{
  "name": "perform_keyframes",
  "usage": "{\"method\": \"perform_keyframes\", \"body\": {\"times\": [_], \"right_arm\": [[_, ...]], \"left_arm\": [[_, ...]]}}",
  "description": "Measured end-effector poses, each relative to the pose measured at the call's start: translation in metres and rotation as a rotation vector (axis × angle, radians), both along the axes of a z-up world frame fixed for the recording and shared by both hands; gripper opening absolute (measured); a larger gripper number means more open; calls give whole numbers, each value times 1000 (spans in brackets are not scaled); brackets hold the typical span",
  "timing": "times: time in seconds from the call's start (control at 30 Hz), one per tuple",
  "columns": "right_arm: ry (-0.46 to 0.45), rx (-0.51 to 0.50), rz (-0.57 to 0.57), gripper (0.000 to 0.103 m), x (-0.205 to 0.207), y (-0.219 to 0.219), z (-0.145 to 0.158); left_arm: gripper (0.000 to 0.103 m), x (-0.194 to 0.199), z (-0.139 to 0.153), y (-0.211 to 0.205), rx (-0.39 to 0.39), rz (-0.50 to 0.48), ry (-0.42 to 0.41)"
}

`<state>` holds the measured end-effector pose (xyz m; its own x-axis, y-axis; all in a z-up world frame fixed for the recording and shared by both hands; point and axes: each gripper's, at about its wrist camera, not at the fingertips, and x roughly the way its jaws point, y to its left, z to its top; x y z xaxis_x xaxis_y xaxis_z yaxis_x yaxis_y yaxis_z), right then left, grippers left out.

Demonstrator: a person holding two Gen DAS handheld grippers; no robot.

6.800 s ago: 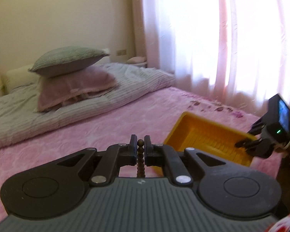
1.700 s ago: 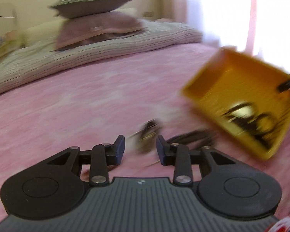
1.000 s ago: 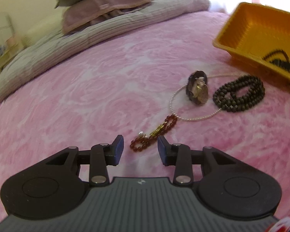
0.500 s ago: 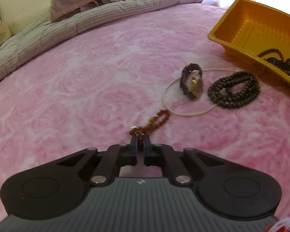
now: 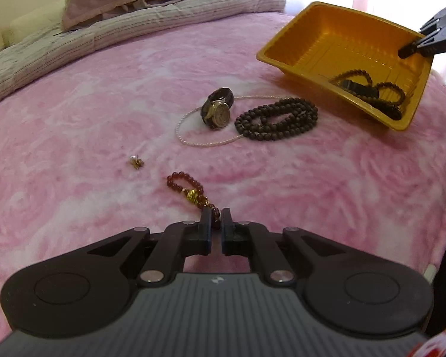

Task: Organize jewelry
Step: 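Carry the amber bracelet into the tray and open the left gripper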

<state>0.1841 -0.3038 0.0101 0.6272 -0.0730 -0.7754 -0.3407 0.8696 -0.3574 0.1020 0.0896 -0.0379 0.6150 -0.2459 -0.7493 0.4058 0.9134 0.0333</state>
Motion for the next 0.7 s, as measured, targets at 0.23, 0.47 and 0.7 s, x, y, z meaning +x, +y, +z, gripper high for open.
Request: {"method": "perform_keyframes", "body": {"times": [0.23, 0.47, 0.7], "right_arm": [[0, 0, 0, 5, 0, 0, 0], [0, 0, 1, 5, 0, 0, 0], [-2, -2, 2, 5, -1, 1, -1]], "left_arm": [[19, 11, 4, 6, -28, 78, -44], [8, 23, -10, -3, 0, 76, 1], [8, 19, 12, -4, 9, 65, -39]]}}
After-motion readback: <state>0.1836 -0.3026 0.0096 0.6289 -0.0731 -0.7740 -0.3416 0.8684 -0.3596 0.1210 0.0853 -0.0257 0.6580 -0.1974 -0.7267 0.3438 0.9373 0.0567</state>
